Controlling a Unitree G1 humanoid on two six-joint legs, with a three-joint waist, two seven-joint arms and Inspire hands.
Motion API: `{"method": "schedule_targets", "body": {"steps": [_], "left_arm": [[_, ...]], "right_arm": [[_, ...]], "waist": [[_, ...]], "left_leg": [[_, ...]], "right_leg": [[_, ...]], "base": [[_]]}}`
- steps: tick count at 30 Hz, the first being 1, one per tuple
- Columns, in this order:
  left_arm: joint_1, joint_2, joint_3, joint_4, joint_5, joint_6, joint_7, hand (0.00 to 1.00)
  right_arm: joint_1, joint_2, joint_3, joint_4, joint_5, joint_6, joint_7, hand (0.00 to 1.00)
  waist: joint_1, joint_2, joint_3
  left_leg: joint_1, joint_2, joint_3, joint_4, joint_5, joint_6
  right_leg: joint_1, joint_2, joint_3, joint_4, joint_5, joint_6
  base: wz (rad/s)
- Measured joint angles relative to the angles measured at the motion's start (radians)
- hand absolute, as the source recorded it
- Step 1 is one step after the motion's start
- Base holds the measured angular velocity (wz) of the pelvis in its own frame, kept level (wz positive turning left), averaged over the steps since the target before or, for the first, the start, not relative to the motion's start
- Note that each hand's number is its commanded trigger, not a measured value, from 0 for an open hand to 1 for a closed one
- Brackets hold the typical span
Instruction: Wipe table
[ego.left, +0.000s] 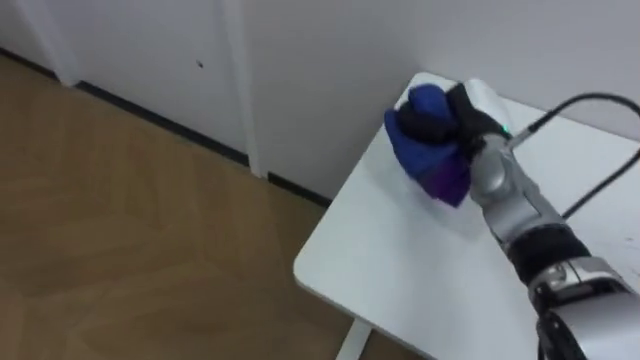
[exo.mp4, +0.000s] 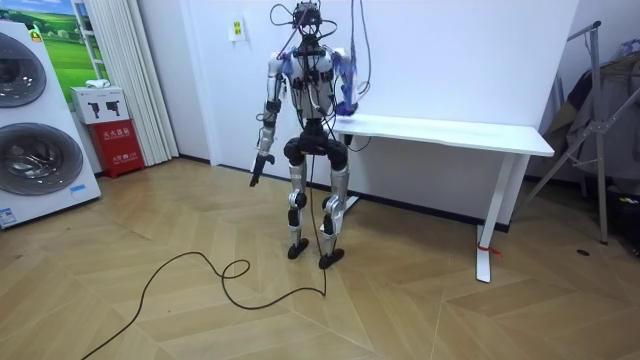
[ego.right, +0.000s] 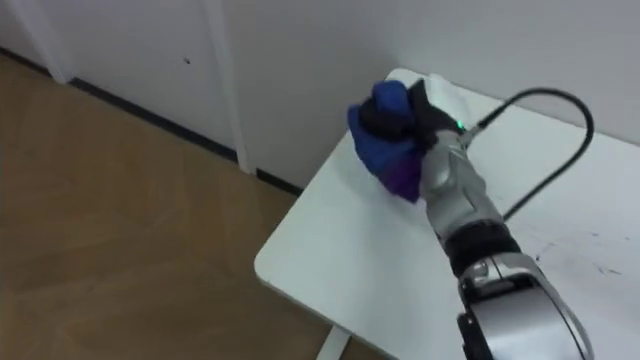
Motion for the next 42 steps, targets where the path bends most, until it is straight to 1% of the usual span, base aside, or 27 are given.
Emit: {"method": "schedule_targets", "body": {"steps": [1, 2, 5, 6, 7, 9, 11, 13, 15, 16, 18, 19, 21, 22, 24, 26, 28, 31, 33, 34, 35, 36, 37, 39, 40, 41, 42], "left_arm": [[-0.001, 0.004, 0.002, 0.001, 0.0, -0.005, 0.0, 0.0], [-0.006, 0.012, 0.013, 0.001, 0.0, -0.01, -0.004, 0.0], [-0.023, 0.04, 0.052, -0.003, 0.0, -0.04, -0.01, 0.0], [-0.027, 0.048, 0.077, -0.004, 0.001, -0.051, -0.009, 0.0], [-0.026, 0.05, 0.09, -0.004, 0.001, -0.052, -0.009, 0.0], [-0.031, 0.053, 0.111, 0.0, 0.0, -0.052, -0.007, 0.0], [-0.032, 0.054, 0.111, 0.004, -0.002, -0.052, -0.007, 0.0], [-0.033, 0.055, 0.111, 0.011, -0.002, -0.052, -0.007, 0.0], [-0.036, 0.051, 0.103, 0.023, 0.0, -0.051, -0.007, 0.0], [-0.037, 0.05, 0.097, 0.025, -0.001, -0.049, -0.007, 0.0], [-0.052, 0.04, 0.053, 0.054, -0.023, -0.042, -0.007, 0.0], [-0.061, 0.032, 0.047, 0.064, -0.024, -0.036, -0.008, 0.0], [-0.096, 0.008, 0.018, 0.111, -0.037, -0.012, -0.015, 0.0], [-0.105, 0.002, 0.012, 0.118, -0.037, -0.006, -0.018, 0.0], [-0.141, -0.019, 0.01, 0.122, -0.039, 0.0, -0.038, 0.0], [-0.166, -0.03, 0.01, 0.115, -0.053, -0.003, -0.042, 0.0], [-0.158, -0.031, 0.012, 0.102, -0.081, -0.006, -0.045, 0.0], [-0.139, -0.021, 0.015, 0.099, -0.087, 0.005, -0.044, 0.0], [-0.132, -0.013, 0.025, 0.065, -0.136, 0.002, -0.037, 0.0], [-0.131, -0.011, 0.034, 0.061, -0.146, -0.001, -0.036, 0.0], [-0.128, -0.007, 0.054, 0.062, -0.148, -0.006, -0.036, 0.0], [-0.12, -0.001, 0.082, 0.064, -0.146, -0.011, -0.036, 0.0], [-0.116, 0.003, 0.093, 0.064, -0.145, -0.016, -0.036, 0.0], [-0.114, 0.031, 0.12, 0.062, -0.142, -0.034, -0.039, 0.0], [-0.115, 0.039, 0.123, 0.062, -0.142, -0.037, -0.039, 0.0], [-0.117, 0.052, 0.129, 0.063, -0.141, -0.046, -0.04, 0.0], [-0.117, 0.066, 0.126, 0.067, -0.141, -0.056, -0.04, 0.0]], "right_arm": [[0.024, -0.011, -0.013, -0.014, 0.001, -0.017, -0.003, 1.0], [0.053, -0.037, -0.042, -0.01, 0.003, -0.03, -0.005, 1.0], [0.147, -0.108, -0.158, 0.009, 0.044, -0.04, -0.023, 1.0], [0.181, -0.131, -0.211, 0.04, 0.049, -0.043, -0.028, 1.0], [0.196, -0.141, -0.237, 0.05, 0.051, -0.043, -0.033, 1.0], [0.28, -0.188, -0.301, 0.053, 0.09, -0.042, -0.056, 1.0], [0.326, -0.211, -0.327, 0.05, 0.108, -0.043, -0.064, 1.0], [0.346, -0.21, -0.345, 0.045, 0.11, -0.042, -0.078, 1.0], [0.346, -0.194, -0.331, 0.029, 0.109, -0.026, -0.091, 1.0], [0.343, -0.186, -0.325, 0.015, 0.11, -0.014, -0.093, 1.0], [0.324, -0.138, -0.274, -0.066, 0.1, 0.059, -0.095, 1.0], [0.317, -0.126, -0.252, -0.095, 0.095, 0.076, -0.091, 1.0], [0.247, -0.043, -0.125, -0.232, 0.029, 0.149, -0.035, 1.0], [0.218, -0.014, -0.08, -0.267, 0.002, 0.161, -0.011, 1.0], [0.112, 0.094, 0.065, -0.371, -0.077, 0.162, 0.075, 1.0], [0.036, 0.136, 0.099, -0.372, -0.091, 0.128, 0.131, 1.0], [-0.01, 0.143, 0.096, -0.369, -0.115, 0.1, 0.148, 1.0], [-0.008, 0.134, 0.043, -0.312, -0.112, 0.095, 0.143, 1.0], [0.057, 0.09, 0.008, -0.226, -0.096, 0.081, 0.134, 1.0], [0.084, 0.081, -0.009, -0.208, -0.096, 0.075, 0.129, 1.0], [0.151, 0.061, -0.056, -0.215, -0.106, 0.019, 0.071, 1.0], [0.19, 0.041, -0.113, -0.187, -0.106, -0.014, 0.034, 1.0], [0.21, 0.026, -0.144, -0.169, -0.105, -0.022, 0.017, 1.0], [0.284, -0.045, -0.263, -0.104, -0.06, -0.033, -0.03, 1.0], [0.3, -0.064, -0.287, -0.085, -0.046, -0.033, -0.038, 1.0], [0.327, -0.095, -0.326, -0.046, -0.028, -0.033, -0.052, 1.0], [0.355, -0.124, -0.343, -0.022, 0.001, -0.031, -0.065, 1.0]], "waist": [[-0.015, 0.001, -0.0001], [-0.037, 0.007, 0.0035], [-0.073, -0.004, 0.0001], [-0.089, -0.008, -0.0042], [-0.098, -0.009, -0.0035], [-0.12, -0.011, -0.0066], [-0.133, -0.012, -0.0078], [-0.149, -0.013, -0.0089], [-0.148, -0.011, -0.0103], [-0.148, -0.01, -0.0106], [-0.125, 0.001, -0.0135], [-0.119, 0.006, -0.0129], [-0.091, 0.02, -0.0154], [-0.088, 0.025, -0.015], [-0.07, 0.039, -0.0041], [-0.041, 0.043, -0.0035], [-0.03, 0.043, -0.0035], [-0.04, 0.029, -0.0045], [-0.051, 0.013, -0.0051], [-0.059, 0.01, -0.0055], [-0.086, 0.006, -0.0073], [-0.118, 0.0, -0.0105], [-0.128, 0.001, -0.0125], [-0.151, -0.019, -0.0216], [-0.156, -0.022, -0.0223], [-0.172, -0.022, -0.0216], [-0.172, -0.02, -0.0213]], "left_leg": [[0.004, -0.001, 0.001, 0.0, 0.0, 0.0], [0.013, 0.0, 0.012, 0.0, -0.001, 0.001], [0.033, 0.003, 0.032, -0.001, -0.017, 0.002], [0.047, 0.005, 0.043, 0.002, -0.024, 0.002], [0.056, 0.006, 0.048, 0.004, -0.028, 0.002], [0.068, 0.007, 0.061, 0.008, -0.04, 0.003], [0.077, 0.01, 0.081, 0.011, -0.047, 0.002], [0.087, 0.018, 0.102, 0.01, -0.049, -0.001], [0.102, 0.032, 0.133, 0.011, -0.057, -0.006], [0.104, 0.034, 0.135, 0.011, -0.057, -0.008], [0.113, 0.047, 0.162, 0.009, -0.06, -0.013], [0.113, 0.05, 0.168, 0.009, -0.061, -0.014], [0.11, 0.062, 0.198, 0.005, -0.058, -0.02], [0.106, 0.064, 0.199, 0.002, -0.056, -0.023], [0.104, 0.068, 0.205, -0.001, -0.048, -0.032], [0.097, 0.066, 0.188, -0.006, -0.043, -0.031], [0.091, 0.058, 0.161, -0.01, -0.039, -0.029], [0.091, 0.043, 0.144, -0.009, -0.038, -0.025], [0.088, 0.038, 0.147, -0.01, -0.038, -0.023], [0.087, 0.038, 0.146, -0.009, -0.039, -0.022], [0.088, 0.034, 0.145, -0.008, -0.041, -0.018], [0.094, 0.026, 0.148, -0.007, -0.042, -0.017], [0.096, 0.023, 0.154, -0.007, -0.043, -0.016], [0.117, 0.03, 0.205, -0.006, -0.051, -0.003], [0.121, 0.031, 0.212, -0.004, -0.056, 0.005], [0.123, 0.039, 0.224, 0.01, -0.071, 0.01], [0.131, 0.05, 0.243, 0.02, -0.083, 0.014]], "right_leg": [[0.004, 0.0, 0.003, -0.001, 0.0, 0.001], [0.013, 0.0, 0.004, -0.002, -0.001, 0.002], [0.029, 0.005, 0.016, -0.003, -0.014, 0.005], [0.041, 0.007, 0.029, -0.004, -0.016, 0.006], [0.049, 0.007, 0.031, -0.006, -0.017, 0.006], [0.067, 0.013, 0.043, -0.015, -0.017, 0.006], [0.066, 0.017, 0.065, -0.016, -0.019, 0.004], [0.066, 0.025, 0.09, -0.015, -0.016, 0.0], [0.069, 0.035, 0.116, -0.015, -0.012, -0.008], [0.072, 0.037, 0.121, -0.014, -0.011, -0.01], [0.066, 0.047, 0.148, -0.007, -0.006, -0.017], [0.062, 0.05, 0.157, -0.005, -0.004, -0.02], [0.023, 0.062, 0.196, 0.008, 0.001, -0.031], [0.012, 0.065, 0.202, 0.009, 0.002, -0.035], [-0.008, 0.068, 0.202, 0.022, -0.001, -0.043], [-0.005, 0.064, 0.188, 0.019, -0.005, -0.043], [0.005, 0.054, 0.161, 0.012, -0.01, -0.038], [0.032, 0.038, 0.126, 0.0, -0.017, -0.025], [0.035, 0.028, 0.117, 0.0, -0.02, -0.019], [0.036, 0.025, 0.115, -0.001, -0.021, -0.017], [0.04, 0.02, 0.109, 0.0, -0.022, -0.014], [0.049, 0.015, 0.1, -0.001, -0.022, -0.011], [0.05, 0.013, 0.099, 0.001, -0.022, -0.01], [0.066, 0.005, 0.1, 0.01, -0.029, 0.002], [0.066, 0.004, 0.096, 0.019, -0.033, 0.007], [0.064, 0.004, 0.089, 0.045, -0.034, 0.009], [0.059, 0.003, 0.086, 0.078, -0.035, 0.01]], "base": [[0.0], [-0.13], [-0.17], [-0.22], [-0.26], [-0.22], [-0.36], [-0.4], [-0.44], [-0.31], [-0.41], [-0.5], [-0.51], [-0.36], [-0.05], [0.38], [0.55], [0.4], [0.21], [0.13], [0.09], [0.06], [0.0], [-0.1], [-0.11], [-0.19], [-0.25]]}}
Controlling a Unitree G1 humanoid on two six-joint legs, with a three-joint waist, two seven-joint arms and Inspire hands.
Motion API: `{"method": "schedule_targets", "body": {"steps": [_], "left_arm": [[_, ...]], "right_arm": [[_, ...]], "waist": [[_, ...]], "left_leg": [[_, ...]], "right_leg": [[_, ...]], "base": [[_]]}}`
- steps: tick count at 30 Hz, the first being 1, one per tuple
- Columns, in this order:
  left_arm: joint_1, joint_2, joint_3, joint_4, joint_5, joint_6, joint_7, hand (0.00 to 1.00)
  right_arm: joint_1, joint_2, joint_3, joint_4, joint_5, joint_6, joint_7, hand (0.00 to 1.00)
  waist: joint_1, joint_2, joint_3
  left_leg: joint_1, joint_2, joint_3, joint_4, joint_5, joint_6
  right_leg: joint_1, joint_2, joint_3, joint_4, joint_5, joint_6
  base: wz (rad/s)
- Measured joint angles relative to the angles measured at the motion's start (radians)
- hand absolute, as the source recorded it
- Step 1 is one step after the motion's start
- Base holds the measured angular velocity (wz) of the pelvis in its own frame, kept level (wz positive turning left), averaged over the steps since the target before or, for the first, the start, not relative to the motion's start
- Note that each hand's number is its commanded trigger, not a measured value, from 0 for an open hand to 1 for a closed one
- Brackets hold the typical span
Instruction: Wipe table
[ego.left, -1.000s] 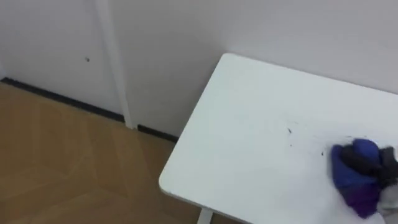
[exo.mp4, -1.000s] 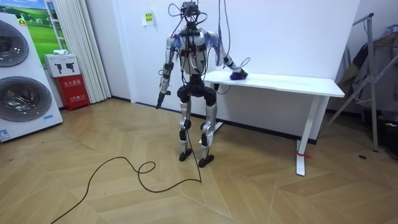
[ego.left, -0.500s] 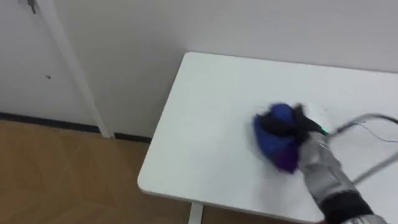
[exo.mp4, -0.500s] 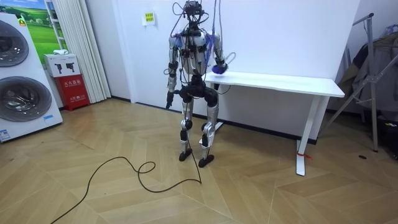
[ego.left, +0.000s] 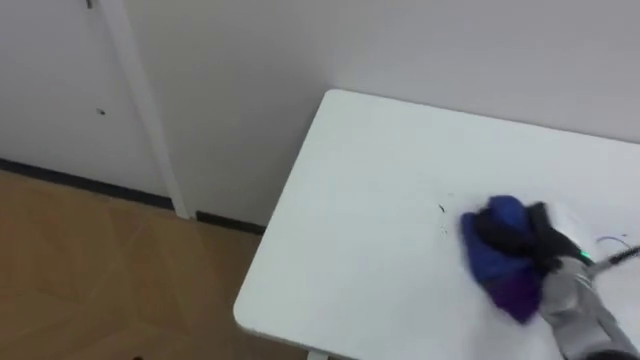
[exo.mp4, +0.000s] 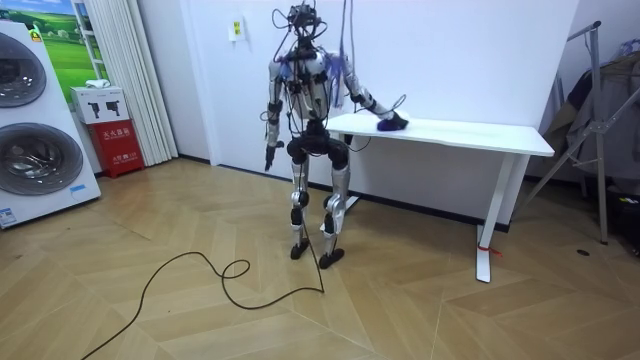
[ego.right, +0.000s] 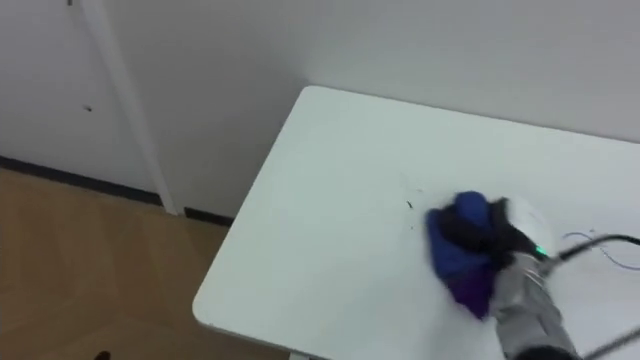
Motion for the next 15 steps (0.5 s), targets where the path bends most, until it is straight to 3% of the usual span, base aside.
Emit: {"method": "schedule_targets", "body": {"steps": [1, 2, 3, 4, 6, 7, 8, 9, 10, 12, 13, 14, 15], "left_arm": [[-0.001, 0.005, 0.0, 0.002, 0.0, -0.002, 0.0, 0.0], [-0.001, 0.014, -0.008, 0.004, -0.003, -0.004, 0.005, 0.0], [-0.014, 0.018, -0.025, 0.015, -0.005, -0.005, 0.013, 0.0], [-0.024, 0.018, -0.035, 0.022, -0.005, -0.006, 0.015, 0.0], [-0.088, 0.02, -0.08, 0.061, -0.003, -0.022, 0.015, 0.0], [-0.102, 0.022, -0.089, 0.07, -0.001, -0.031, 0.016, 0.0], [-0.129, 0.028, -0.11, 0.096, -0.004, -0.041, 0.016, 0.0], [-0.159, 0.033, -0.123, 0.124, 0.0, -0.04, 0.012, 0.0], [-0.173, 0.033, -0.13, 0.127, 0.001, -0.039, 0.009, 0.0], [-0.257, 0.03, -0.159, 0.128, -0.006, -0.039, 0.001, 0.0], [-0.273, 0.031, -0.159, 0.128, -0.006, -0.039, 0.001, 0.0], [-0.284, 0.042, -0.155, 0.124, -0.006, -0.036, 0.002, 0.0], [-0.281, 0.06, -0.154, 0.12, -0.021, -0.023, 0.005, 0.0]], "right_arm": [[0.01, -0.004, -0.001, 0.002, 0.014, 0.004, -0.003, 1.0], [0.025, -0.006, 0.001, -0.006, 0.034, 0.016, -0.012, 1.0], [0.025, -0.007, 0.013, -0.012, 0.057, 0.038, -0.028, 1.0], [0.025, 0.003, 0.02, -0.019, 0.059, 0.05, -0.035, 1.0], [-0.009, 0.055, 0.066, -0.056, 0.057, 0.14, -0.066, 1.0], [-0.031, 0.079, 0.098, -0.066, 0.054, 0.166, -0.069, 1.0], [-0.099, 0.112, 0.177, -0.098, 0.05, 0.212, -0.059, 1.0], [-0.187, 0.162, 0.269, -0.121, 0.041, 0.235, -0.036, 1.0], [-0.231, 0.185, 0.315, -0.134, 0.033, 0.237, -0.019, 1.0], [-0.412, 0.239, 0.389, -0.129, 0.019, 0.183, 0.039, 1.0], [-0.444, 0.24, 0.394, -0.131, 0.009, 0.165, 0.046, 1.0], [-0.478, 0.239, 0.395, -0.132, -0.004, 0.136, 0.047, 1.0], [-0.498, 0.224, 0.393, -0.129, 0.003, 0.116, 0.045, 1.0]], "waist": [[0.003, 0.004, 0.0004], [0.003, 0.009, 0.0022], [0.005, 0.015, 0.0044], [0.01, 0.019, 0.0039], [0.064, 0.026, 0.0054], [0.088, 0.026, 0.0054], [0.114, 0.025, 0.0068], [0.122, 0.024, 0.0073], [0.127, 0.024, 0.0074], [0.148, 0.017, 0.0176], [0.153, 0.012, 0.0188], [0.161, 0.001, 0.0187], [0.161, -0.011, 0.0191]], "left_leg": [[0.003, 0.008, 0.007, 0.012, -0.013, 0.0], [-0.002, 0.022, 0.025, 0.04, -0.035, 0.001], [-0.012, 0.041, 0.048, 0.078, -0.055, 0.003], [-0.019, 0.049, 0.054, 0.1, -0.065, 0.001], [-0.049, 0.096, 0.09, 0.172, -0.094, -0.02], [-0.06, 0.109, 0.101, 0.188, -0.1, -0.031], [-0.095, 0.143, 0.112, 0.226, -0.109, -0.051], [-0.136, 0.175, 0.106, 0.255, -0.109, -0.075], [-0.154, 0.192, 0.101, 0.267, -0.107, -0.089], [-0.243, 0.252, 0.038, 0.283, -0.076, -0.153], [-0.26, 0.26, 0.012, 0.277, -0.061, -0.171], [-0.278, 0.289, -0.022, 0.253, -0.029, -0.209], [-0.287, 0.322, -0.057, 0.239, -0.009, -0.245]], "right_leg": [[-0.006, 0.0, -0.001, 0.019, -0.001, 0.002], [-0.015, -0.006, -0.013, 0.066, -0.01, 0.017], [-0.046, -0.026, -0.019, 0.151, -0.034, 0.042], [-0.062, -0.052, -0.027, 0.201, -0.047, 0.044], [-0.115, -0.172, 0.0, 0.338, -0.08, 0.045], [-0.134, -0.195, 0.019, 0.347, -0.079, 0.047], [-0.168, -0.235, 0.052, 0.333, -0.075, 0.053], [-0.187, -0.262, 0.071, 0.285, -0.063, 0.068], [-0.19, -0.265, 0.082, 0.251, -0.054, 0.073], [-0.185, -0.279, 0.066, 0.13, 0.011, 0.084], [-0.183, -0.279, 0.055, 0.108, 0.03, 0.087], [-0.185, -0.276, 0.035, 0.077, 0.064, 0.089], [-0.195, -0.265, -0.014, 0.096, 0.082, 0.113]], "base": [[-0.48], [-0.56], [-0.55], [-0.5], [-0.64], [-0.94], [-0.81], [-0.63], [-0.19], [0.36], [0.71], [0.73], [0.72]]}}
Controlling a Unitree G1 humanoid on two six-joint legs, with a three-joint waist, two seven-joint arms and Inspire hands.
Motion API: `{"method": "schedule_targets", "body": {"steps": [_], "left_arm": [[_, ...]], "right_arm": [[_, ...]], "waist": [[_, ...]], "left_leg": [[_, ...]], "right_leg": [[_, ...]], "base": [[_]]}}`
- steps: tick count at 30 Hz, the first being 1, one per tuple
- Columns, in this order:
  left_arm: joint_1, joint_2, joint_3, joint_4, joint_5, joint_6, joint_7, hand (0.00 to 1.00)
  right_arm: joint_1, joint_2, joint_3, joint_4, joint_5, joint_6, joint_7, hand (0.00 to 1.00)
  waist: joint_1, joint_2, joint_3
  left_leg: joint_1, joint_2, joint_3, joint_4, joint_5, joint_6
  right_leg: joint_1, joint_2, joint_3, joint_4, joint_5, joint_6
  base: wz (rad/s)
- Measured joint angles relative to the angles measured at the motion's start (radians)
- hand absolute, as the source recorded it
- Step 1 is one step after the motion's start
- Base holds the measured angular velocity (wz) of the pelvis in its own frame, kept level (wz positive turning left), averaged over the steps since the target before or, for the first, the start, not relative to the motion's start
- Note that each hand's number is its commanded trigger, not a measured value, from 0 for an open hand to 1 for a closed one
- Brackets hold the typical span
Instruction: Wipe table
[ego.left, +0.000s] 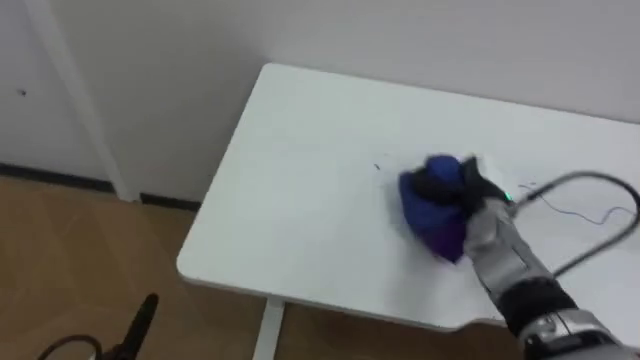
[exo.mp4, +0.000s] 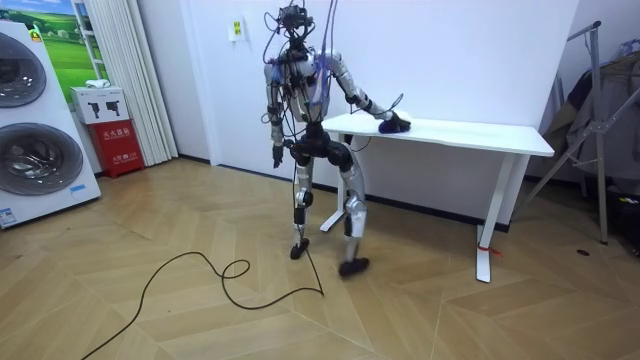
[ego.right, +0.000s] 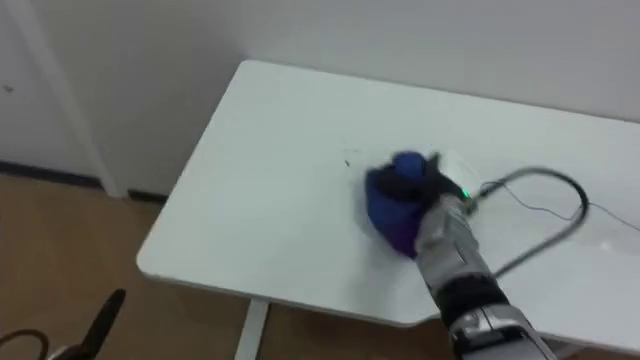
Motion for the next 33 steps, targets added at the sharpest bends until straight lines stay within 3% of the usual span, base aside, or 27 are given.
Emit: {"method": "schedule_targets", "body": {"steps": [1, 2, 3, 4, 5, 6, 7, 8, 9, 10, 12, 13, 14, 15, 16, 17, 18, 20, 22, 23, 24, 26, 30, 33], "left_arm": [[0.004, 0.006, 0.003, -0.002, -0.012, 0.008, 0.006, 0.0], [0.015, 0.015, 0.009, -0.005, -0.026, 0.025, 0.011, 0.0], [0.035, 0.018, 0.021, -0.005, -0.034, 0.039, 0.012, 0.0], [0.051, 0.017, 0.023, -0.005, -0.031, 0.043, 0.011, 0.0], [0.088, 0.012, 0.026, -0.005, -0.024, 0.056, 0.007, 0.0], [0.136, 0.013, 0.037, -0.005, -0.024, 0.066, 0.006, 0.0], [0.16, 0.013, 0.044, -0.005, -0.024, 0.073, 0.006, 0.0], [0.192, 0.012, 0.048, -0.005, -0.024, 0.08, 0.004, 0.0], [0.201, 0.012, 0.046, -0.005, -0.024, 0.08, 0.001, 0.0], [0.201, 0.011, 0.045, -0.005, -0.024, 0.078, 0.0, 0.0], [0.187, -0.011, 0.048, -0.007, -0.024, 0.07, 0.001, 0.0], [0.187, -0.02, 0.048, -0.007, -0.025, 0.07, 0.002, 0.0], [0.184, -0.036, 0.045, -0.008, -0.03, 0.07, 0.007, 0.0], [0.176, -0.046, 0.058, -0.008, -0.04, 0.071, 0.008, 0.0], [0.166, -0.052, 0.062, -0.009, -0.051, 0.073, 0.009, 0.0], [0.15, -0.07, 0.061, -0.02, -0.057, 0.079, 0.009, 0.0], [0.129, -0.095, 0.058, -0.042, -0.057, 0.08, 0.009, 0.0], [0.117, -0.118, 0.056, -0.091, -0.061, 0.075, 0.007, 0.0], [0.124, -0.107, 0.055, -0.112, -0.076, 0.071, 0.013, 0.0], [0.133, -0.097, 0.058, -0.115, -0.079, 0.069, 0.024, 0.0], [0.15, -0.09, 0.068, -0.115, -0.069, 0.069, 0.031, 0.0], [0.204, -0.083, 0.099, -0.115, -0.057, 0.069, 0.032, 0.0], [0.299, -0.063, 0.194, -0.105, 0.033, 0.07, 0.027, 0.0], [0.316, -0.05, 0.204, -0.105, 0.037, 0.069, 0.029, 0.0]], "right_arm": [[0.01, -0.019, 0.0, 0.0, -0.002, -0.008, -0.004, 1.0], [0.059, -0.061, -0.001, -0.003, -0.006, -0.009, -0.008, 1.0], [0.144, -0.112, -0.01, -0.001, -0.012, -0.009, -0.005, 1.0], [0.189, -0.135, -0.03, 0.006, -0.024, -0.009, -0.001, 1.0], [0.279, -0.173, -0.093, 0.043, -0.024, -0.006, -0.001, 1.0], [0.352, -0.189, -0.194, 0.006, 0.028, -0.022, -0.018, 1.0], [0.364, -0.202, -0.21, 0.0, 0.037, -0.019, -0.017, 1.0], [0.369, -0.217, -0.23, -0.001, 0.038, -0.014, -0.01, 1.0], [0.367, -0.227, -0.237, -0.003, 0.03, 0.0, -0.002, 1.0], [0.363, -0.227, -0.237, -0.007, 0.029, 0.005, 0.006, 1.0], [0.323, -0.214, -0.197, -0.063, -0.041, 0.046, 0.05, 1.0], [0.303, -0.199, -0.171, -0.072, -0.064, 0.057, 0.063, 1.0], [0.262, -0.169, -0.101, -0.098, -0.104, 0.084, 0.086, 1.0], [0.228, -0.126, -0.016, -0.157, -0.148, 0.101, 0.123, 1.0], [0.211, -0.105, 0.017, -0.187, -0.166, 0.101, 0.135, 1.0], [0.162, -0.056, 0.071, -0.198, -0.181, 0.086, 0.156, 1.0], [0.12, -0.031, 0.093, -0.187, -0.18, 0.059, 0.169, 1.0], [0.093, -0.027, 0.088, -0.174, -0.176, 0.031, 0.169, 1.0], [0.084, -0.035, 0.06, -0.112, -0.14, 0.009, 0.139, 1.0], [0.092, -0.051, 0.023, -0.055, -0.088, 0.0, 0.118, 1.0], [0.115, -0.076, -0.022, 0.009, -0.039, -0.002, 0.104, 1.0], [0.155, -0.122, -0.108, 0.045, 0.004, -0.028, 0.06, 1.0], [0.272, -0.238, -0.287, 0.117, 0.057, -0.041, 0.003, 1.0], [0.337, -0.266, -0.32, 0.119, 0.101, -0.042, -0.036, 1.0]], "waist": [[-0.001, 0.003, -0.0029], [-0.003, 0.001, -0.0024], [-0.019, -0.015, -0.0017], [-0.032, -0.02, -0.0005], [-0.058, -0.012, 0.0011], [-0.085, 0.0, 0.0017], [-0.098, 0.009, 0.0013], [-0.113, 0.019, 0.0035], [-0.119, 0.025, 0.0028], [-0.117, 0.028, 0.003], [-0.076, 0.055, 0.0072], [-0.064, 0.063, 0.0061], [-0.035, 0.074, 0.0069], [-0.017, 0.068, 0.0011], [-0.018, 0.067, 0.0022], [-0.015, 0.06, 0.0002], [-0.011, 0.055, 0.0001], [0.014, 0.041, -0.001], [0.005, 0.016, -0.0002], [0.004, -0.003, 0.0015], [0.003, -0.022, -0.0004], [-0.019, -0.034, -0.0007], [-0.027, -0.05, 0.0003], [-0.041, -0.042, 0.006]], "left_leg": [[-0.003, 0.024, -0.018, -0.004, 0.007, -0.009], [0.002, 0.072, -0.023, -0.031, 0.042, 0.04], [0.003, 0.094, -0.002, -0.074, 0.123, 0.106], [0.002, 0.094, 0.017, -0.084, 0.156, 0.105], [0.002, 0.091, 0.063, -0.076, 0.173, 0.093], [0.0, 0.083, 0.096, -0.053, 0.167, 0.088], [0.0, 0.08, 0.114, -0.031, 0.153, 0.091], [-0.004, 0.038, 0.121, 0.034, 0.097, 0.104], [-0.011, -0.021, 0.136, 0.085, 0.043, 0.113], [-0.012, -0.052, 0.148, 0.1, 0.017, 0.122], [-0.013, -0.173, 0.17, 0.107, -0.053, 0.188], [-0.014, -0.204, 0.172, 0.092, -0.054, 0.198], [-0.014, -0.245, 0.168, 0.057, -0.046, 0.231], [-0.006, -0.249, 0.157, 0.028, -0.033, 0.221], [-0.005, -0.25, 0.155, 0.011, -0.024, 0.217], [0.003, -0.259, 0.155, -0.03, 0.006, 0.216], [0.007, -0.273, 0.143, -0.075, 0.033, 0.218], [0.008, -0.299, 0.103, -0.131, 0.065, 0.218], [0.011, -0.324, 0.045, -0.16, 0.085, 0.219], [0.011, -0.339, 0.009, -0.166, 0.088, 0.217], [0.011, -0.352, -0.022, -0.166, 0.088, 0.217], [0.009, -0.364, -0.061, -0.165, 0.088, 0.217], [0.01, -0.37, -0.068, -0.164, 0.085, 0.22], [0.024, -0.37, -0.066, -0.163, 0.084, 0.222]], "right_leg": [[-0.004, 0.016, -0.019, 0.053, -0.025, 0.059], [-0.007, 0.054, -0.052, 0.129, -0.098, 0.037], [-0.001, 0.082, -0.076, 0.156, -0.149, -0.017], [0.004, 0.093, -0.078, 0.154, -0.169, -0.039], [0.029, 0.119, -0.097, 0.127, -0.179, -0.057], [0.048, 0.142, -0.106, 0.101, -0.183, -0.068], [0.049, 0.144, -0.107, 0.093, -0.182, -0.083], [0.062, 0.15, -0.106, 0.072, -0.176, -0.094], [0.066, 0.16, -0.093, 0.053, -0.171, -0.107], [0.066, 0.166, -0.085, 0.048, -0.168, -0.113], [0.056, 0.191, -0.01, 0.041, -0.16, -0.125], [0.051, 0.198, 0.015, 0.043, -0.16, -0.126], [0.036, 0.212, 0.066, 0.053, -0.161, -0.129], [0.009, 0.232, 0.104, 0.052, -0.159, -0.149], [0.001, 0.24, 0.114, 0.046, -0.157, -0.172], [-0.011, 0.248, 0.124, 0.024, -0.149, -0.199], [-0.019, 0.248, 0.124, -0.002, -0.137, -0.2], [-0.015, 0.244, 0.122, -0.028, -0.128, -0.194], [0.006, 0.229, 0.089, -0.033, -0.128, -0.159], [0.027, 0.218, 0.061, -0.038, -0.13, -0.116], [0.054, 0.214, 0.03, -0.055, -0.135, -0.099], [0.087, 0.216, -0.008, -0.086, -0.13, -0.086], [0.132, 0.225, -0.049, -0.151, -0.108, -0.068], [0.148, 0.225, -0.05, -0.156, -0.105, -0.066]], "base": [[0.74], [0.81], [0.82], [0.77], [0.57], [0.34], [-0.13], [-0.45], [-0.48], [-0.55], [-0.91], [-1.21], [-1.22], [-1.05], [-0.52], [0.1], [0.3], [0.79], [1.08], [1.03], [0.95], [0.7], [0.21], [-0.02]]}}
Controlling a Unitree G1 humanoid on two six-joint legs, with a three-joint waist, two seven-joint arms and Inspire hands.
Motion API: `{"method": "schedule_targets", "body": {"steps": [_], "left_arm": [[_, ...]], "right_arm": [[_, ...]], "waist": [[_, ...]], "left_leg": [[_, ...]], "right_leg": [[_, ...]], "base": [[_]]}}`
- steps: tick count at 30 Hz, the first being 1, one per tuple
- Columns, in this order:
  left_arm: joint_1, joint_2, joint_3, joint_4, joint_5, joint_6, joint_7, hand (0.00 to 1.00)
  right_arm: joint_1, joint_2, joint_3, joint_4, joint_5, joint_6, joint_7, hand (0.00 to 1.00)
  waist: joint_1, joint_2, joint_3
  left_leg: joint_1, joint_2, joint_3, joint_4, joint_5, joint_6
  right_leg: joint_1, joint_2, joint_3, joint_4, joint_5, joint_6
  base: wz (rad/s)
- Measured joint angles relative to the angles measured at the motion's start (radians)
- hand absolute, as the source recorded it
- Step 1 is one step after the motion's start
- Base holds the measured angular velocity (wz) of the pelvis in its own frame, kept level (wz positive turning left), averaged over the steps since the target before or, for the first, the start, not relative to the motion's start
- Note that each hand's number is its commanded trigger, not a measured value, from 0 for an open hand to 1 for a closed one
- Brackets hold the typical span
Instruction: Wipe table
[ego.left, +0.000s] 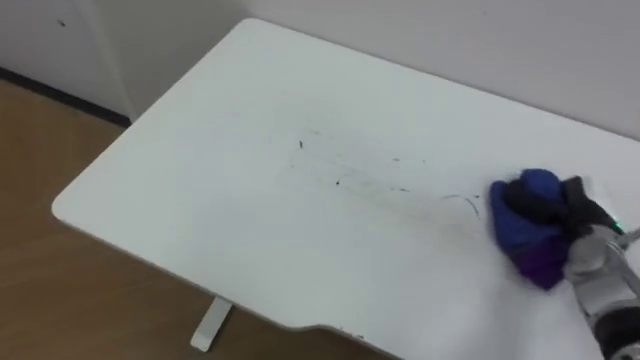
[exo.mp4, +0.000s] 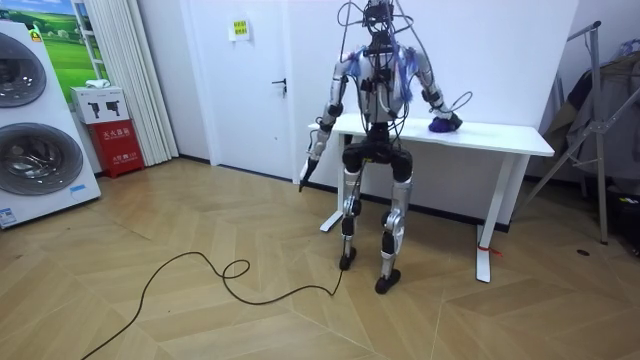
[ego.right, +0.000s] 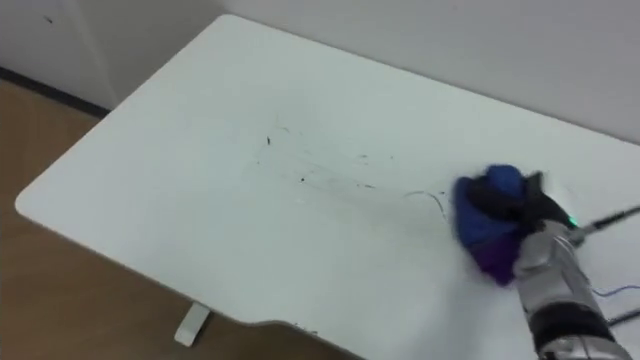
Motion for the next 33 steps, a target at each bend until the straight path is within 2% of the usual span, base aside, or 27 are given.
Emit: {"method": "schedule_targets", "body": {"steps": [1, 2, 4, 7, 9, 10, 11, 12, 13, 14, 15, 17, 18, 19, 21, 22, 23, 24, 25, 27, 29, 32, 33], "left_arm": [[-0.001, 0.0, -0.004, 0.0, -0.001, -0.003, 0.0, 0.0], [-0.008, -0.003, -0.013, 0.0, -0.001, -0.014, -0.001, 0.0], [-0.041, -0.005, -0.024, 0.0, -0.017, -0.021, 0.001, 0.0], [-0.116, -0.016, -0.066, 0.001, -0.032, -0.039, 0.017, 0.0], [-0.157, -0.036, -0.112, 0.003, -0.058, -0.052, 0.021, 0.0], [-0.161, -0.043, -0.116, 0.007, -0.063, -0.056, 0.02, 0.0], [-0.181, -0.056, -0.122, 0.015, -0.055, -0.058, 0.017, 0.0], [-0.189, -0.067, -0.123, 0.015, -0.04, -0.059, 0.012, 0.0], [-0.188, -0.07, -0.124, 0.016, -0.036, -0.063, 0.009, 0.0], [-0.184, -0.07, -0.128, 0.019, -0.031, -0.063, 0.007, 0.0], [-0.162, -0.065, -0.128, 0.008, -0.012, -0.062, 0.009, 0.0], [-0.085, -0.039, -0.137, -0.033, 0.002, -0.06, 0.014, 0.0], [-0.029, -0.022, -0.132, -0.036, 0.036, -0.057, 0.02, 0.0], [0.0, -0.015, -0.124, -0.036, 0.055, -0.055, 0.02, 0.0], [0.088, -0.003, -0.08, -0.037, 0.098, -0.044, 0.016, 0.0], [0.104, -0.004, -0.068, -0.037, 0.103, -0.041, 0.014, 0.0], [0.129, -0.006, -0.046, -0.037, 0.117, -0.039, 0.005, 0.0], [0.135, -0.005, -0.026, -0.039, 0.124, -0.04, 0.0, 0.0], [0.134, -0.004, -0.017, -0.04, 0.124, -0.041, 0.0, 0.0], [0.128, -0.01, 0.01, -0.078, 0.124, -0.059, -0.001, 0.0], [0.105, -0.01, 0.01, -0.106, 0.124, -0.076, 0.003, 0.0], [0.056, -0.01, 0.002, -0.142, 0.123, -0.095, 0.033, 0.0], [0.036, -0.01, -0.009, -0.142, 0.121, -0.105, 0.044, 0.0]], "right_arm": [[0.002, 0.0, 0.001, 0.0, 0.0, 0.001, -0.004, 1.0], [0.003, 0.001, 0.013, -0.001, -0.001, 0.002, -0.013, 1.0], [0.0, 0.008, 0.044, -0.006, 0.0, 0.006, -0.018, 1.0], [-0.046, 0.039, 0.114, -0.011, -0.032, 0.065, -0.022, 1.0], [-0.112, 0.099, 0.232, -0.073, -0.076, 0.122, 0.001, 1.0], [-0.138, 0.121, 0.265, -0.089, -0.089, 0.129, 0.013, 1.0], [-0.188, 0.165, 0.336, -0.11, -0.116, 0.134, 0.026, 1.0], [-0.232, 0.206, 0.394, -0.128, -0.129, 0.127, 0.047, 1.0], [-0.255, 0.224, 0.412, -0.126, -0.128, 0.119, 0.058, 1.0], [-0.292, 0.244, 0.421, -0.124, -0.113, 0.095, 0.07, 1.0], [-0.316, 0.244, 0.42, -0.122, -0.088, 0.078, 0.072, 1.0], [-0.326, 0.231, 0.406, -0.116, -0.038, 0.054, 0.07, 1.0], [-0.318, 0.22, 0.386, -0.085, -0.028, 0.04, 0.063, 1.0], [-0.306, 0.211, 0.373, -0.071, -0.023, 0.032, 0.06, 1.0], [-0.201, 0.151, 0.311, -0.001, 0.009, 0.004, 0.041, 1.0], [-0.161, 0.135, 0.284, -0.007, 0.017, -0.024, 0.016, 1.0], [-0.105, 0.101, 0.249, -0.011, 0.018, -0.051, -0.001, 1.0], [-0.064, 0.073, 0.216, -0.004, 0.032, -0.067, -0.011, 1.0], [-0.044, 0.066, 0.198, -0.003, 0.035, -0.071, -0.016, 1.0], [0.035, 0.059, 0.103, -0.002, 0.037, -0.09, -0.044, 1.0], [0.069, 0.04, 0.069, -0.001, 0.037, -0.091, -0.047, 1.0], [0.108, 0.018, 0.039, -0.006, 0.039, -0.088, -0.06, 1.0], [0.108, 0.017, 0.039, -0.006, 0.037, -0.076, -0.064, 1.0]], "waist": [[-0.006, 0.003, 0.0005], [-0.006, 0.018, 0.005], [-0.003, 0.023, 0.0021], [0.014, 0.028, -0.001], [0.049, 0.027, -0.0026], [0.056, 0.026, -0.0034], [0.072, 0.02, -0.0039], [0.1, 0.008, -0.0066], [0.114, 0.003, -0.0084], [0.14, -0.003, -0.0065], [0.171, -0.009, -0.0048], [0.174, -0.015, -0.0053], [0.174, -0.017, -0.005], [0.174, -0.018, -0.0051], [0.17, -0.018, -0.0032], [0.162, -0.015, -0.0007], [0.145, -0.017, -0.0011], [0.131, -0.012, 0.003], [0.115, -0.014, 0.0034], [0.064, -0.017, 0.0045], [0.041, -0.012, 0.0065], [0.0, 0.007, 0.0029], [-0.009, 0.015, 0.0]], "left_leg": [[0.003, 0.0, 0.001, 0.0, 0.0, 0.0], [0.008, 0.002, 0.001, 0.0, -0.002, 0.0], [0.014, 0.007, 0.008, -0.002, -0.003, -0.002], [0.015, 0.022, 0.024, -0.004, -0.002, -0.012], [0.011, 0.029, 0.029, -0.006, 0.001, -0.015], [0.004, 0.033, 0.029, -0.006, 0.005, -0.013], [-0.006, 0.042, 0.032, -0.01, 0.012, -0.018], [-0.007, 0.043, 0.032, -0.028, 0.022, -0.021], [-0.007, 0.043, 0.03, -0.034, 0.026, -0.023], [-0.009, 0.039, 0.019, -0.04, 0.034, -0.025], [-0.014, 0.035, 0.003, -0.04, 0.034, -0.025], [-0.023, 0.019, -0.046, -0.039, 0.034, -0.025], [-0.022, 0.011, -0.069, -0.041, 0.034, -0.024], [-0.021, 0.005, -0.077, -0.041, 0.035, -0.022], [-0.013, -0.013, -0.099, -0.038, 0.033, -0.011], [-0.013, -0.016, -0.099, -0.036, 0.034, -0.007], [-0.006, -0.021, -0.093, -0.034, 0.033, -0.002], [0.0, -0.03, -0.093, -0.034, 0.029, 0.004], [0.002, -0.031, -0.093, -0.034, 0.028, 0.006], [0.015, -0.028, -0.078, -0.034, 0.022, 0.01], [0.017, -0.026, -0.058, -0.023, 0.016, 0.012], [0.016, -0.012, -0.025, 0.003, -0.001, 0.012], [0.02, -0.006, -0.009, 0.006, -0.008, 0.008]], "right_leg": [[0.003, 0.0, 0.001, 0.0, 0.0, 0.0], [0.006, 0.001, 0.002, 0.0, 0.0, 0.0], [0.006, 0.004, 0.006, 0.003, 0.002, -0.003], [-0.008, 0.011, 0.021, 0.019, 0.006, -0.011], [-0.045, 0.017, 0.053, 0.038, 0.009, -0.027], [-0.053, 0.021, 0.059, 0.039, 0.012, -0.032], [-0.066, 0.028, 0.06, 0.034, 0.017, -0.039], [-0.077, 0.031, 0.063, 0.033, 0.017, -0.041], [-0.079, 0.032, 0.062, 0.031, 0.017, -0.041], [-0.077, 0.035, 0.055, 0.02, 0.017, -0.041], [-0.066, 0.035, 0.028, 0.008, 0.018, -0.04], [-0.046, 0.031, -0.033, -0.004, 0.019, -0.037], [-0.035, 0.028, -0.052, -0.003, 0.02, -0.036], [-0.029, 0.026, -0.056, -0.003, 0.02, -0.035], [0.0, 0.017, -0.071, -0.014, 0.022, -0.027], [0.008, 0.014, -0.074, -0.017, 0.021, -0.025], [0.02, 0.005, -0.072, -0.017, 0.019, -0.02], [0.028, 0.003, -0.075, -0.016, 0.019, -0.016], [0.033, 0.003, -0.077, -0.016, 0.019, -0.014], [0.039, 0.003, -0.07, -0.016, 0.021, -0.01], [0.043, 0.002, -0.062, -0.019, 0.021, -0.006], [0.041, 0.004, -0.046, -0.017, 0.024, 0.0], [0.042, 0.004, -0.044, -0.018, 0.023, 0.0]], "base": [[-0.08], [-0.13], [-0.19], [-0.26], [-0.57], [-0.42], [-0.14], [0.0], [0.17], [0.35], [0.49], [0.8], [0.79], [0.65], [0.62], [0.5], [0.26], [0.17], [0.04], [-0.17], [-0.44], [-0.45], [-0.5]]}}
